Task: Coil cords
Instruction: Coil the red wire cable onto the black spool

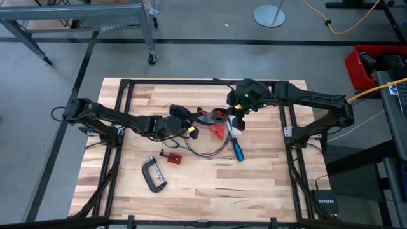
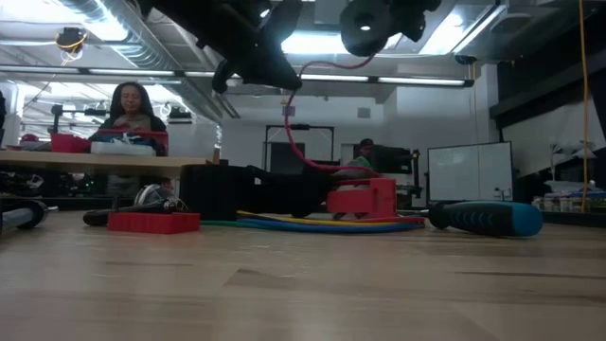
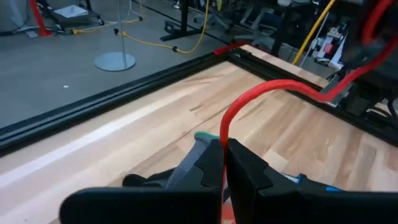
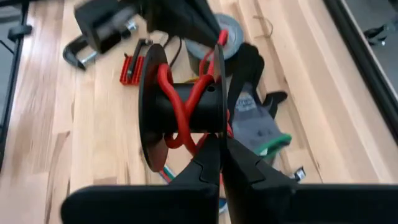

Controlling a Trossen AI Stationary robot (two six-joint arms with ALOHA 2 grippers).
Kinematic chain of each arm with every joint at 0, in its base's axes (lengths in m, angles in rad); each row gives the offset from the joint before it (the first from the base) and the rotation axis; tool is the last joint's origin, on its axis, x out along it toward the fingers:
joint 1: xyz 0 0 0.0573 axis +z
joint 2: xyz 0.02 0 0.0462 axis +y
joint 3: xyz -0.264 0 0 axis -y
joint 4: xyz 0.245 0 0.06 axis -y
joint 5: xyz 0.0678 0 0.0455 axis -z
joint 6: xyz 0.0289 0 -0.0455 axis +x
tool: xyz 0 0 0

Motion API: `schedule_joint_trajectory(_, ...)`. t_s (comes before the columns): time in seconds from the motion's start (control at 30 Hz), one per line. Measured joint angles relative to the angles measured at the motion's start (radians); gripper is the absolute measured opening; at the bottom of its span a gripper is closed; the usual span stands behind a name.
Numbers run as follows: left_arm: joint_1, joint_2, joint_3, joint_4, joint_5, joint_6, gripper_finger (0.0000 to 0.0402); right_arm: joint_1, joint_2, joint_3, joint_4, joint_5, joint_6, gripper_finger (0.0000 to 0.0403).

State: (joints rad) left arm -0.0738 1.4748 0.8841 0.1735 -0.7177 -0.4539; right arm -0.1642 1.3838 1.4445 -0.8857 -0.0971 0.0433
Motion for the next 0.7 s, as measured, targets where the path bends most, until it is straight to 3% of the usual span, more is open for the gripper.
schedule_joint_trajectory(0.23, 0.031, -0.020, 0.000, 0.046, 0.003, 0.008, 0.0000, 0.000, 0.000, -0.018, 0.010, 0.017, 0.002, 0.0005)
schedule_joint_trajectory(0.43, 0.041, -0.025, 0.000, 0.181, 0.057, 0.032, 0.0000, 0.000, 0.001, -0.090, 0.062, 0.108, 0.029, 0.0005)
schedule_joint_trajectory(0.7, 0.061, -0.026, 0.000, 0.217, 0.117, -0.015, 0.0000, 0.001, 0.002, -0.154, 0.151, 0.245, 0.068, 0.0005)
